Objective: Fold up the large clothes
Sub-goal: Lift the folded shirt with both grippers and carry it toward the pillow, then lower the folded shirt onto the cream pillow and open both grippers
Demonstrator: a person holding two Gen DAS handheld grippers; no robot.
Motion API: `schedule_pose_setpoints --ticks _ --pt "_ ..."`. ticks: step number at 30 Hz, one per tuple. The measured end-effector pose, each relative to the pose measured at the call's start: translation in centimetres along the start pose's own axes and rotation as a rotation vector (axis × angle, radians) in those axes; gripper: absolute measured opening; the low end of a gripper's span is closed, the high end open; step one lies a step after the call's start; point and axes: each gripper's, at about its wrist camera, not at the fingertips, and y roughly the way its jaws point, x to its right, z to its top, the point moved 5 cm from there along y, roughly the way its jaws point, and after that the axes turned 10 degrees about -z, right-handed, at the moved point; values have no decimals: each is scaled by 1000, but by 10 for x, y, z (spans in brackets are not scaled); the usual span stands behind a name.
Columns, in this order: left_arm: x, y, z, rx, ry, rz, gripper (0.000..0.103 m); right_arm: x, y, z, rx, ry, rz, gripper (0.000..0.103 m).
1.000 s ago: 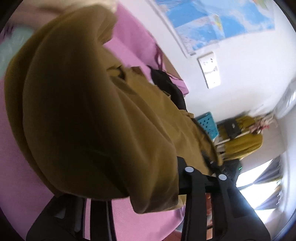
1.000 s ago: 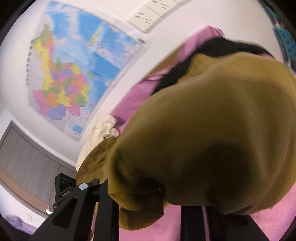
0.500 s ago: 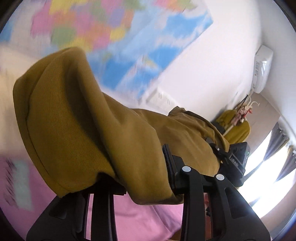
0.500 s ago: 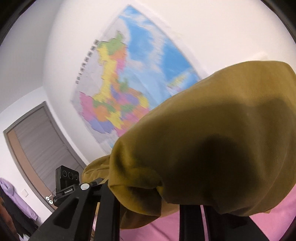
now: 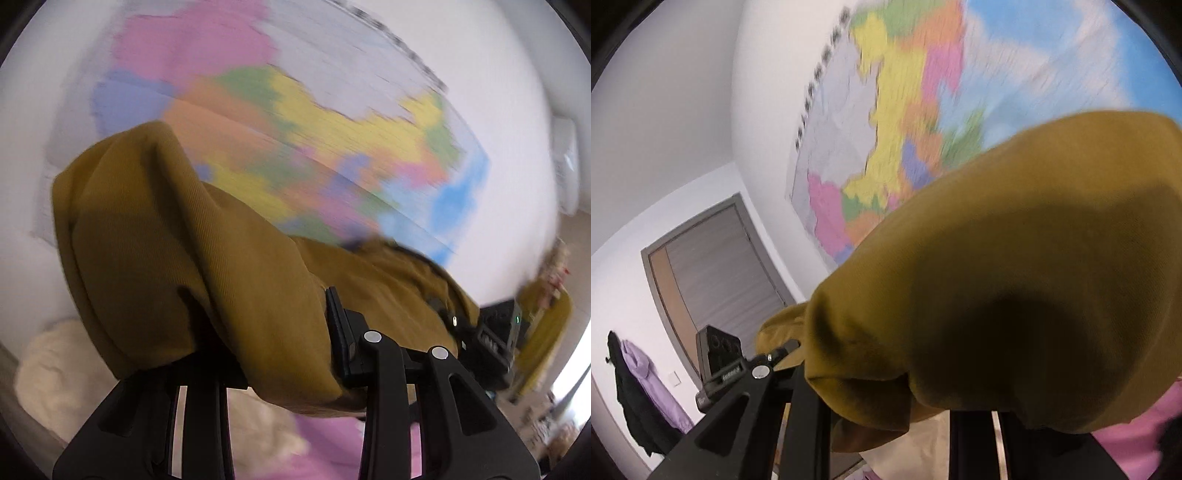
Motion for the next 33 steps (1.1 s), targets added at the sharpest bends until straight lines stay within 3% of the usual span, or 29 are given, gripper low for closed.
schedule_pose_setpoints --ticks 2,4,8,9,10,12,16,17,18,20,23,25,28,29,30,32,33 --pt "-33 -8 -3 25 5 38 32 0 35 -28 -57 -6 17 20" --pt "-83 -16 -26 26 -38 103 34 9 75 -81 -195 23 30 21" --pt "-192 -7 -114 -136 -222 267 34 48 128 -197 -508 81 -71 25" --pt "-217 -5 -142 -179 -288 285 36 61 133 -219 -562 121 -87 27" --pt "-224 -7 -151 -171 -314 269 38 70 132 -232 -580 157 -79 29" --pt "-227 -14 -160 -142 -350 233 48 74 124 -235 -598 171 -64 37" --pt "-223 -7 -157 -177 -335 258 53 70 96 -225 -657 145 -77 46" --pt "-226 -19 -158 -190 -330 267 56 70 89 -224 -677 124 -90 55" --pt "-223 -19 -158 -215 -315 294 62 67 77 -221 -684 91 -90 62" --pt "-223 -28 -156 -222 -282 317 78 61 53 -214 -685 -5 -120 64" --pt "-205 -46 -154 -225 -199 352 84 53 15 -190 -638 -107 -125 64" --pt "-194 -57 -152 -211 -164 379 85 50 -4 -160 -530 -189 -202 64" --pt "-175 -66 -141 -168 -118 388 88 62 -1 -127 -436 -208 -300 73" --pt "-168 -66 -137 -157 -109 369 90 70 8 -122 -429 -195 -318 83" --pt "-161 -62 -134 -152 -91 347 94 80 20 -120 -433 -177 -351 85" --pt "-155 -53 -135 -169 -56 353 95 92 44 -129 -474 -148 -368 84" --pt "-156 -44 -138 -191 -51 359 95 98 56 -137 -497 -130 -378 76"
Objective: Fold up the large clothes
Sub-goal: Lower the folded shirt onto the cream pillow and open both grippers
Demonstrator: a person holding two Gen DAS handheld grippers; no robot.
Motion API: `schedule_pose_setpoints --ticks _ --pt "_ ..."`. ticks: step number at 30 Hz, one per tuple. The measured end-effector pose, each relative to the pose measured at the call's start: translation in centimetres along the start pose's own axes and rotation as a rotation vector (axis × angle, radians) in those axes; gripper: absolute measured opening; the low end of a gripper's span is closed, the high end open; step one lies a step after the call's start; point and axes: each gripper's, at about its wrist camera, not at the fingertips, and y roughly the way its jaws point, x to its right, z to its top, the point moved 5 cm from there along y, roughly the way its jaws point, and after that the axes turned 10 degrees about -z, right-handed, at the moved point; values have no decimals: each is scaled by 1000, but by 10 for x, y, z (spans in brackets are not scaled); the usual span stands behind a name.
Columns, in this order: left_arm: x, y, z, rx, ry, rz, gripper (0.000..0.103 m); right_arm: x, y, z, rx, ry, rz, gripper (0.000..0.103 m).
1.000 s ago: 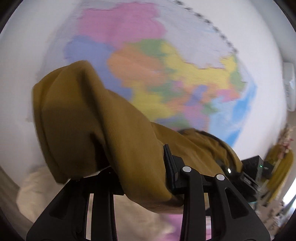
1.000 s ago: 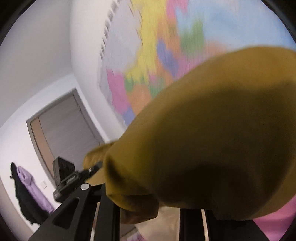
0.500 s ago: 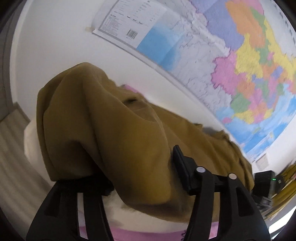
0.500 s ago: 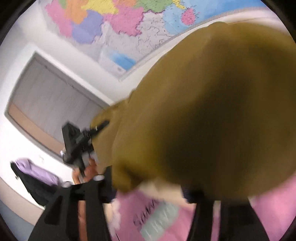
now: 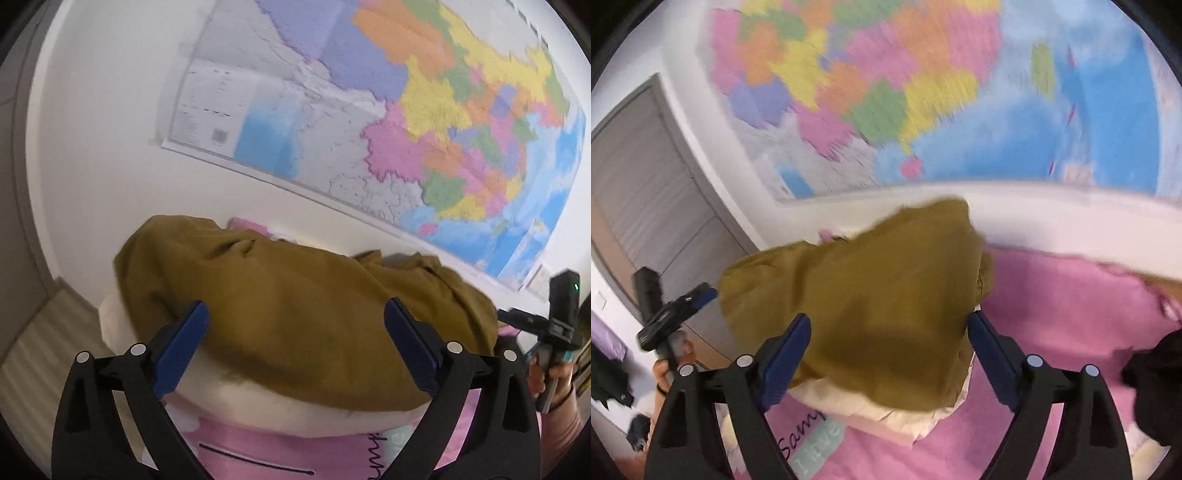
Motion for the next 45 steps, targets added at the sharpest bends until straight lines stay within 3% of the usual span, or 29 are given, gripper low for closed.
schedule_pose_setpoints --ticks 1,2,3,5,8,10,13,15,21,27,29,32,37,40,45 --pt "0 7 -2 -16 -1 2 95 1 12 -5 -35 6 21 66" --pt "-2 16 -4 -31 -1 10 95 4 21 -13 -61 11 38 38" --pt "-5 25 -7 -44 8 37 95 5 28 -23 -88 8 39 21" --pt "-10 32 -11 -45 7 38 95 1 40 -36 -105 -9 47 12" --pt "-19 38 -17 -49 -22 31 95 10 45 -60 -149 59 84 10" --pt "-23 43 -21 -65 -24 44 95 18 53 -70 -198 111 115 11" --pt "-17 49 -25 -88 14 120 95 19 36 -69 -192 96 89 23" --pt "-11 47 -27 -85 38 153 95 15 12 -60 -134 76 45 44" --pt "14 36 -36 -54 53 201 97 -30 -33 -47 76 -139 -90 60" --pt "56 26 -46 -16 112 236 97 -58 -49 -48 230 -252 -202 62" --pt "68 25 -49 -12 129 226 98 -71 -45 -49 224 -286 -133 62" --pt "80 27 -51 -8 149 231 98 -84 -25 -54 189 -326 -128 62" --pt "89 36 -63 -27 126 228 98 -69 29 -72 39 -272 -131 62" --pt "91 38 -73 -44 112 253 98 -66 31 -77 49 -260 -123 64" --pt "93 33 -87 -48 63 260 98 -79 4 -87 104 -285 -91 79"
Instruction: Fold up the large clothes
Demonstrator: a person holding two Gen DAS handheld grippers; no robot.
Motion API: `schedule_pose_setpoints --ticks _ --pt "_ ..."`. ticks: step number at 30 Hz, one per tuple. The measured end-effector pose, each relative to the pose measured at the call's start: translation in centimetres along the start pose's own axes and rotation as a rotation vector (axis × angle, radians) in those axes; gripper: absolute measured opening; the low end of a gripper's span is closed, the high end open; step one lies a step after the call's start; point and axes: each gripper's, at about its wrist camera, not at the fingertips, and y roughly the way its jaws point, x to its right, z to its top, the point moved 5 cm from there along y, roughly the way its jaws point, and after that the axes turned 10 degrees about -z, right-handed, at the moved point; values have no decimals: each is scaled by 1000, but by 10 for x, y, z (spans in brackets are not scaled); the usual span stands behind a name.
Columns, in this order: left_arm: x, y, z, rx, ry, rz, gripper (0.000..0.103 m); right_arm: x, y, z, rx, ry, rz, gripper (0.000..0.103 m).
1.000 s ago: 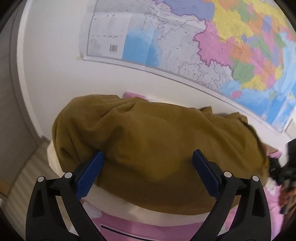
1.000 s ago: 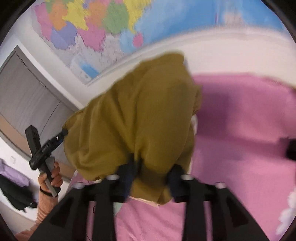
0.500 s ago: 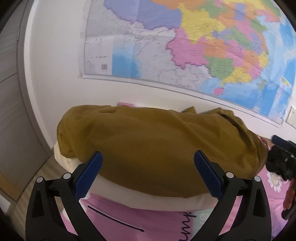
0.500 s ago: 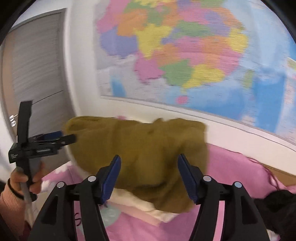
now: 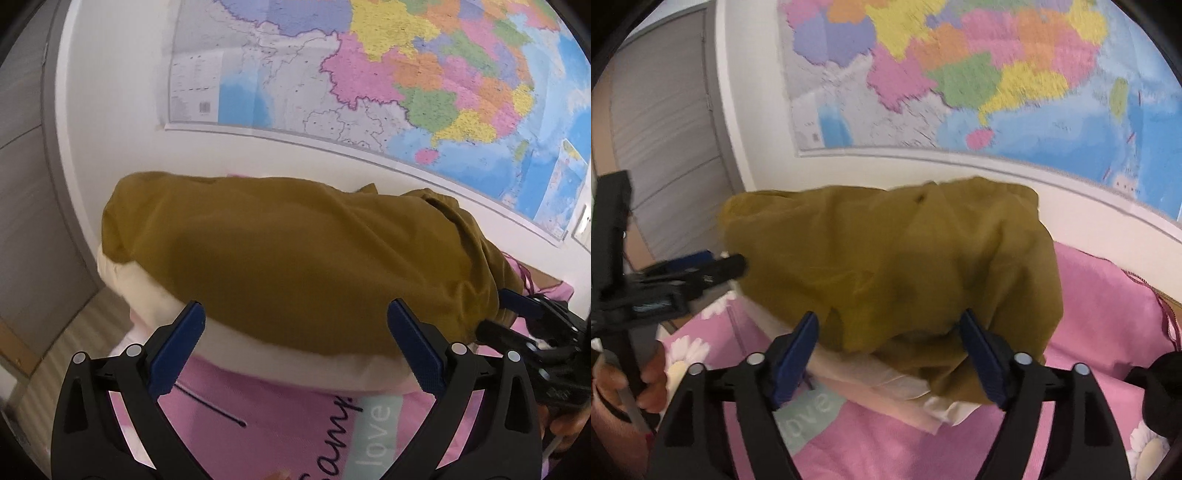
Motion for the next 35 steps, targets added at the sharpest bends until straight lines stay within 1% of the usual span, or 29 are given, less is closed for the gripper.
schedule_pose_setpoints --ticks 1,3,4,6,8,10,18,23,26,30,32,33,35 --pt "1 -3 -2 7 -5 10 98 -3 -4 -2 9 -3 0 80" --pt "4 -10 -5 20 -4 22 98 -9 -15 -6 38 -16 -2 88" --pt "7 -15 -7 30 5 37 98 -12 -19 -7 50 -18 -2 89" --pt "13 -23 -10 44 25 60 98 -17 -29 -12 69 -25 9 97" --pt "19 -30 -15 53 32 62 98 -22 -36 -17 75 -33 9 97" --pt "24 -35 -21 45 32 59 98 -25 -41 -23 75 -33 11 97" --pt "32 -52 -40 37 11 74 98 -27 -54 -44 71 -17 -3 97" --pt "35 -61 -49 48 0 71 98 -29 -62 -54 69 -10 -7 97" --pt "38 -65 -54 56 4 83 98 -30 -68 -60 68 -8 -3 97" --pt "45 -67 -64 24 17 86 98 -28 -73 -69 65 7 -2 97" --pt "46 -68 -69 12 8 93 98 -27 -76 -73 59 14 -1 97" --pt "47 -69 -72 7 1 81 98 -27 -78 -75 63 18 -4 97" --pt "47 -71 -76 3 -13 83 98 -25 -80 -80 55 27 -1 97"
